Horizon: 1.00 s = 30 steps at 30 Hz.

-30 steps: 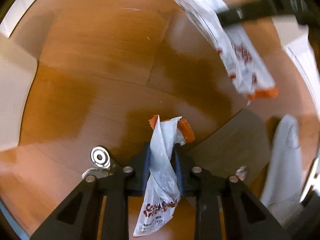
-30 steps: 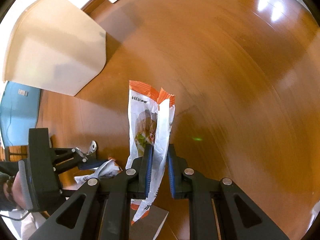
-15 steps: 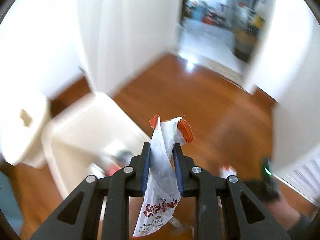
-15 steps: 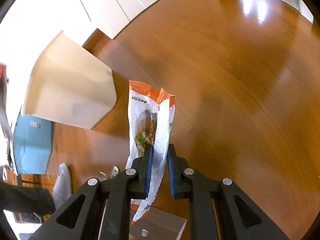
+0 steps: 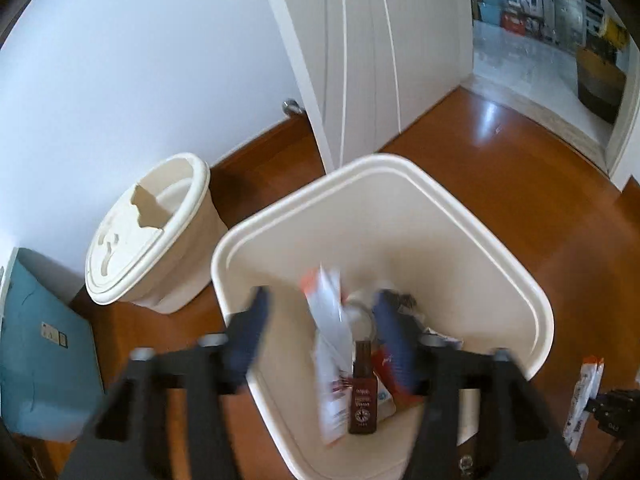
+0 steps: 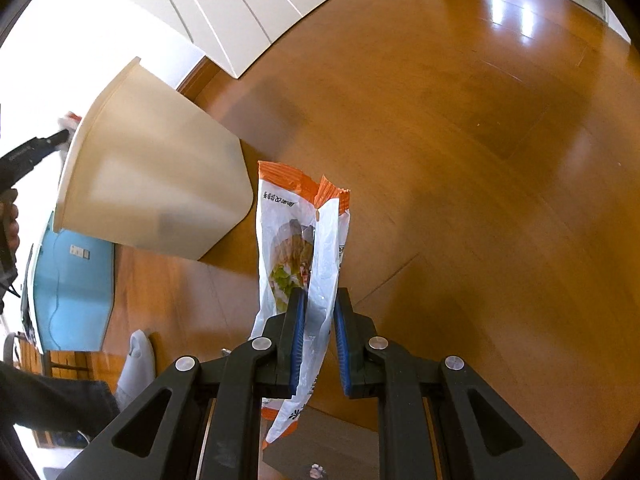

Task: Collect trash
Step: 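Drop the orange-white wrapper into the bin with the right gripper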

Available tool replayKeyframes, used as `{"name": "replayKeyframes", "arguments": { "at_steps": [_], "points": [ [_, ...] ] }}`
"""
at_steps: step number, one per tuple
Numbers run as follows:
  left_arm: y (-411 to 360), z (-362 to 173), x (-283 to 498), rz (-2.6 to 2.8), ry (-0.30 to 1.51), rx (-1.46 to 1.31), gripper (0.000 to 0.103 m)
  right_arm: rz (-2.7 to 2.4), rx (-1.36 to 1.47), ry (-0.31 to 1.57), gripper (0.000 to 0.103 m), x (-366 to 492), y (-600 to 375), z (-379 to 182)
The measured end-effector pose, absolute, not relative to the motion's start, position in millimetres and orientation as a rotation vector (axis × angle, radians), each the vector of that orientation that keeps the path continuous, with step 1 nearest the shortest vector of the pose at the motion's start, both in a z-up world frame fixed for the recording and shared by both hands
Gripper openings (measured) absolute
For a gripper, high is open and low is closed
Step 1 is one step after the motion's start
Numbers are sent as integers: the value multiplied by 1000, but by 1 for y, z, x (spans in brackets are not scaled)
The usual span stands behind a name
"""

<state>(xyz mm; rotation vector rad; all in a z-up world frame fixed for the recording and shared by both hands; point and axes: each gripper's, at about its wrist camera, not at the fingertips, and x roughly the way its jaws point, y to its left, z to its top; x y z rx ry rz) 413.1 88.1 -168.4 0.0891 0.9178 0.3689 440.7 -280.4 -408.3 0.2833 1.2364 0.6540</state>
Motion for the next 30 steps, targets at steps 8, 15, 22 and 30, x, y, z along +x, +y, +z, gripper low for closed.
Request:
{"name": "replayKeyframes", "arguments": {
  "at_steps": [8,15,22,30],
  "points": [
    [64,-157,368,339,868,97,71,664,267,1207,16,444,-275,-392],
    [11,-162,294,223,829,23,75,760,197,978,16,474,-245,-275],
    [5,-209,268,198,978,-95,75,1001,47,789,17,489,-142,-168],
    [35,-224,267,232,1003,-137,75,1081,-69,839,17,484,-60,-188]
  ]
}}
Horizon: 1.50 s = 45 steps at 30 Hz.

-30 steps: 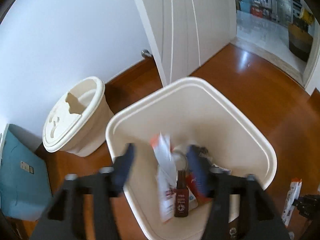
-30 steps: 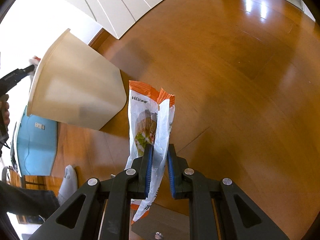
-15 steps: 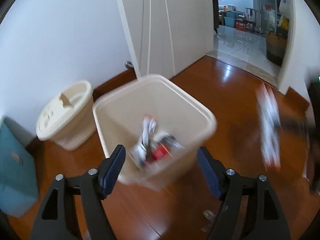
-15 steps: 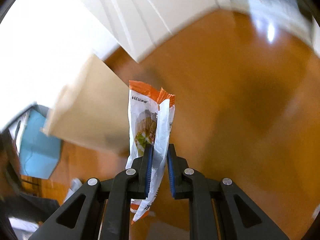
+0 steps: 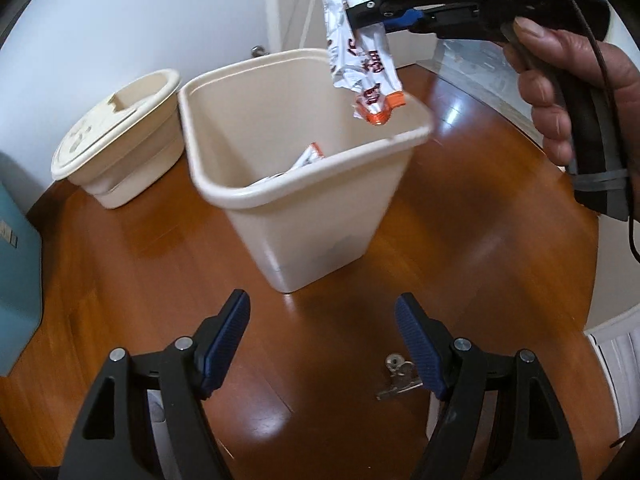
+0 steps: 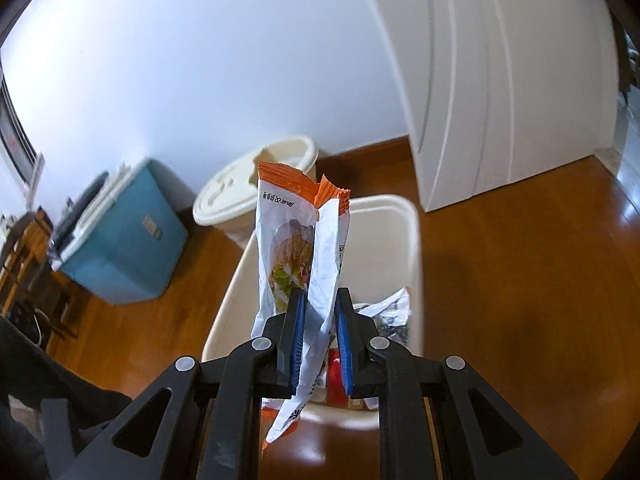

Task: Collect trash
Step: 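Drop the orange-white wrapper into the bin with the right gripper, then grasp the dark brown zobo box from the floor with the right gripper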

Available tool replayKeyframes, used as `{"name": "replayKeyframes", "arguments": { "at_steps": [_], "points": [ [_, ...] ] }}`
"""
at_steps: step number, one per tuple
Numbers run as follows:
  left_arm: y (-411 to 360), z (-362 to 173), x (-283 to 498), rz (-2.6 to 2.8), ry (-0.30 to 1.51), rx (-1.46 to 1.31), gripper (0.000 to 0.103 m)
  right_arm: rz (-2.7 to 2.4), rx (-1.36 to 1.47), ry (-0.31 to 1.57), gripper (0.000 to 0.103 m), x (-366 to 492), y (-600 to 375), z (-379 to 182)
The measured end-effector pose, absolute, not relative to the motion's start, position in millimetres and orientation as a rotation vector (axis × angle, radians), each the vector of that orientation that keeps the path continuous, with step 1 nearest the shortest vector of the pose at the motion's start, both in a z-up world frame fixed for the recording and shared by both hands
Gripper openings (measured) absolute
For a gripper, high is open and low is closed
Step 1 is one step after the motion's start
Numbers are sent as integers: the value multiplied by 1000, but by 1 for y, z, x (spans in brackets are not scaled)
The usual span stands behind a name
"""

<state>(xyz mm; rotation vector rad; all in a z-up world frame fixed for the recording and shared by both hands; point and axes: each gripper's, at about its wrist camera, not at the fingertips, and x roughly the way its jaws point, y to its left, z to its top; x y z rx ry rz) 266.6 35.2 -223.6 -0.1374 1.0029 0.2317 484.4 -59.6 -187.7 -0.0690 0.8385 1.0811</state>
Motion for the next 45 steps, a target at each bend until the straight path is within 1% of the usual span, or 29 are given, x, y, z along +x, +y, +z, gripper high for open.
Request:
{"name": "replayKeyframes", "arguments": {
  "at_steps": [3,7,11,16,17,18,19,20,21,24,28,29,31,32,33,35,37,38,40,41,42,44,45],
  "points": [
    [40,-232,265,260,1041,-138,75,1068,-132,836,17,484,-39,-193],
    [45,-258,261,295,1138,-122,75,1036,-214,895,17,493,-11,-211],
    [39,-296,259,276,1284,-50,75,1006,-344,952,18,491,19,-230],
    [34,-311,256,270,1338,-22,75,958,-420,1003,19,496,30,-244],
    [32,-311,256,271,1338,-11,76,937,-443,1006,27,495,29,-247],
    [32,-312,257,273,1341,-2,76,929,-451,1005,55,494,30,-249],
    [31,-312,258,273,1346,5,77,927,-460,999,72,493,30,-249],
    [29,-313,259,270,1352,11,77,931,-463,973,91,490,28,-247],
    [27,-315,259,267,1357,18,77,934,-464,945,94,487,25,-243],
    [24,-319,261,259,1366,25,77,974,-402,916,94,481,11,-227],
    [21,-330,258,236,1392,35,77,1050,-325,795,94,461,-27,-205],
    [22,-335,257,235,1409,25,77,1062,-322,749,95,450,-49,-202],
    [26,-343,258,242,1433,0,77,1096,-368,711,97,428,-83,-209],
    [28,-345,257,249,1435,-4,77,1107,-401,707,100,417,-98,-215],
    [29,-348,257,257,1434,-4,77,1117,-449,718,103,404,-113,-226],
    [26,-354,257,251,1444,2,77,1127,-576,796,103,376,-142,-260],
    [20,-361,258,237,1458,23,77,1135,-715,965,103,343,-167,-312],
    [16,-363,258,229,1463,31,77,1143,-764,1011,103,331,-173,-330],
    [10,-365,256,221,1468,31,77,1141,-950,1066,103,297,-183,-373],
    [7,-366,257,215,1474,31,77,1141,-1062,1055,103,278,-187,-390],
    [6,-365,257,212,1475,29,77,1149,-1218,989,103,252,-191,-410],
    [3,-366,258,208,1472,34,77,1165,-1368,907,103,226,-196,-430],
    [0,-365,259,204,1470,38,77,1178,-1396,885,103,216,-197,-437]
  ]
}}
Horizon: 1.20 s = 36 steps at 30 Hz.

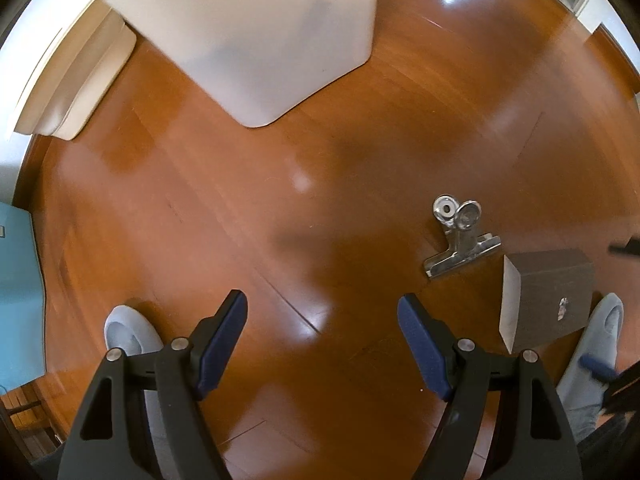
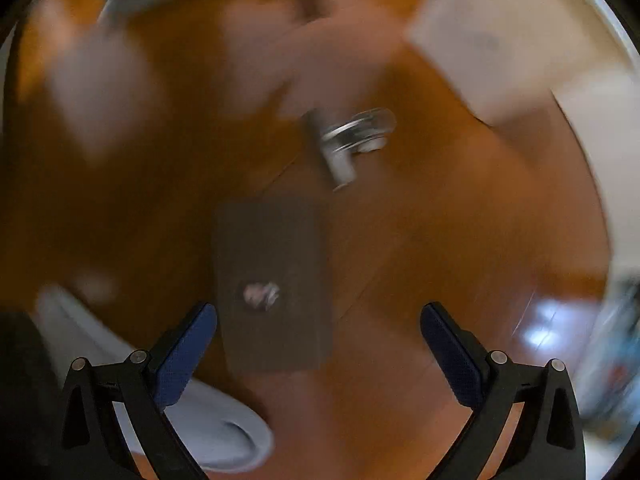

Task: Collect trash
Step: 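Grasp the dark brown zobo box from the floor with the right gripper, then grasp the silver binder clip with the left gripper and drop it in the bin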

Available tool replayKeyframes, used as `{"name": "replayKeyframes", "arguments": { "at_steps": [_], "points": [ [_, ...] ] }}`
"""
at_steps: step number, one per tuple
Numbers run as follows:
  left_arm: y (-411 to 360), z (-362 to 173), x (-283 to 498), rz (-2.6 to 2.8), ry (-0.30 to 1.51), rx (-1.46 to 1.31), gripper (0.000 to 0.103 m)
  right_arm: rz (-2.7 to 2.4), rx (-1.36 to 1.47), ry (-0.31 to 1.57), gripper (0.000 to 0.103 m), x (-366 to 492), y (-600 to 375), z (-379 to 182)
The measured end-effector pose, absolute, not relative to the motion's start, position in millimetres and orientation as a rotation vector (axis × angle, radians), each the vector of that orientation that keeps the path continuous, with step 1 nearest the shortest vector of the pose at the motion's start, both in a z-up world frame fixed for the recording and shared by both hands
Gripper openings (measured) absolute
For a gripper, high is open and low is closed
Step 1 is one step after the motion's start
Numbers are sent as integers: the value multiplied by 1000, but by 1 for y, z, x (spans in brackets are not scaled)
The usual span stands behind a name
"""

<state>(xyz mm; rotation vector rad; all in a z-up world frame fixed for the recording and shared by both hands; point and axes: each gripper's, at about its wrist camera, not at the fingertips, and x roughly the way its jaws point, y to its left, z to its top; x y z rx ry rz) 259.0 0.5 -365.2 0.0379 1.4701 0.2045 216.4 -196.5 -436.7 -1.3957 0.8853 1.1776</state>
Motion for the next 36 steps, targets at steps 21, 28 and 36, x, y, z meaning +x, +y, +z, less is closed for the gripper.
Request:
{"name": "replayKeyframes", "arguments": {
  "at_steps": [21,28,36],
  "points": [
    [-7,-379,260,163,1503,10,77,1231,-1288,1148,103,279,-159,-527],
    [-28,-393,275,140,1472,-67,77,1152,-1161,1160,78,297,-159,-511],
    [-49,-424,293,268,1460,-371,77,929,-894,1216,78,315,-192,-500]
  ]
}}
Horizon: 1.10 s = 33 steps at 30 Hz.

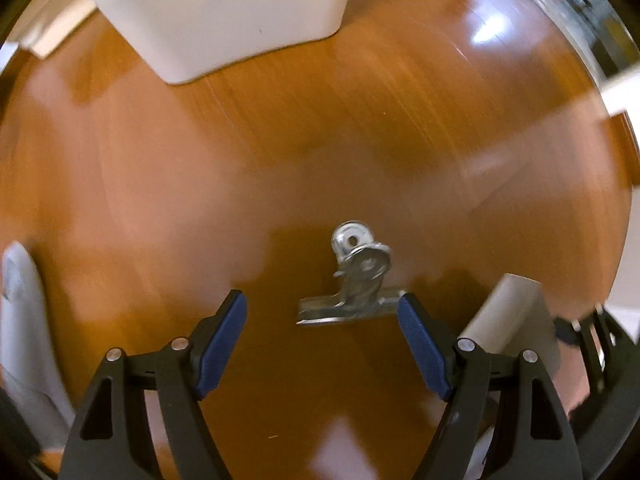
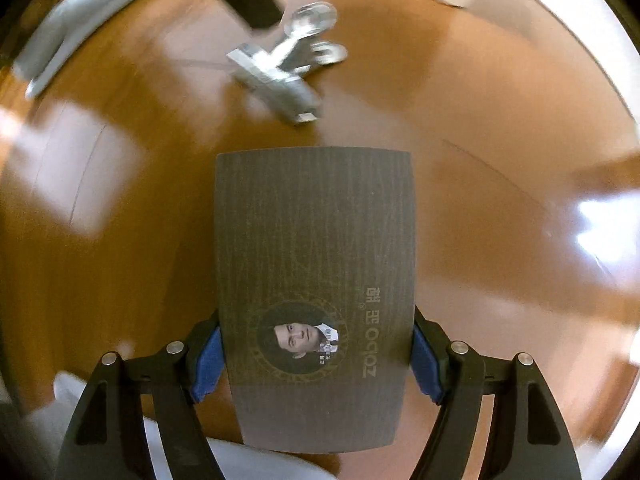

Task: Collect trash
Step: 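Grasp the silver binder clip with the left gripper and drop it in the bin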

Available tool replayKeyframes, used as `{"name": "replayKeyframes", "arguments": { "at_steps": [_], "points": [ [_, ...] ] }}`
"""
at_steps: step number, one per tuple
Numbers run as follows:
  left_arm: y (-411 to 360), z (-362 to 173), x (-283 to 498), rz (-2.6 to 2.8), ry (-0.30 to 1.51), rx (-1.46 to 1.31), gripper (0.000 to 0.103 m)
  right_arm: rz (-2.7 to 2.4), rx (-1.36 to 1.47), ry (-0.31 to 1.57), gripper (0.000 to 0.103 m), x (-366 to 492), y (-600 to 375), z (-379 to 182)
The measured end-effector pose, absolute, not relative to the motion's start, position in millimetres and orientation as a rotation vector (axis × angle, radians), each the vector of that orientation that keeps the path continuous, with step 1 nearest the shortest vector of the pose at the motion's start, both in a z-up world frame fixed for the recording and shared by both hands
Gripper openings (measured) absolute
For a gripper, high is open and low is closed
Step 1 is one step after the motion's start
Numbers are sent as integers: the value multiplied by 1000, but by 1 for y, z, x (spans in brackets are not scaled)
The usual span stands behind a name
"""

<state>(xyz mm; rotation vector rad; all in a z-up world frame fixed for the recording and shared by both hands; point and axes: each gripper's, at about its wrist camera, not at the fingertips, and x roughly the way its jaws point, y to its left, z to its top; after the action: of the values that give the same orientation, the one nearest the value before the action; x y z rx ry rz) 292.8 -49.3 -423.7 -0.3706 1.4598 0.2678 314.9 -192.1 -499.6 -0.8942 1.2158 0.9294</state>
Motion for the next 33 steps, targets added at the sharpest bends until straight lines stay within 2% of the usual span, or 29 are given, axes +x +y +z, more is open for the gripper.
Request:
{"name": "replayKeyframes", "arguments": {
  "at_steps": [6,7,8,9,10,11,17,20,23,29,31,33],
  "points": [
    [-55,-443,309,286,1453,-359,77,836,-768,1231,78,338,-209,-494],
    [-55,-445,310,282,1453,-365,68,827,-768,1230,78,342,-208,-495],
    [-55,-449,311,281,1466,-371,49,822,-765,1224,78,342,-210,-495],
    [-55,-450,310,287,1464,-363,46,820,-759,1220,78,342,-211,-494],
    [-54,-449,314,270,1465,-359,28,819,-749,1216,78,339,-212,-493],
    [-57,-449,314,259,1467,-347,26,817,-738,1210,78,337,-213,-492],
    [-67,-431,310,164,1439,-388,26,804,-688,1209,78,332,-219,-494],
    [-69,-380,309,81,1358,-362,26,790,-679,1197,78,329,-219,-495],
    [-66,-306,319,1,1231,-321,26,766,-633,1192,78,337,-219,-489],
    [-27,-127,366,-2,821,-165,26,739,-525,1135,78,351,-210,-460],
    [-8,-101,378,48,758,-136,26,743,-480,1115,78,351,-207,-445],
    [16,-101,396,123,751,-92,26,755,-444,1095,78,350,-201,-430]
  ]
}}
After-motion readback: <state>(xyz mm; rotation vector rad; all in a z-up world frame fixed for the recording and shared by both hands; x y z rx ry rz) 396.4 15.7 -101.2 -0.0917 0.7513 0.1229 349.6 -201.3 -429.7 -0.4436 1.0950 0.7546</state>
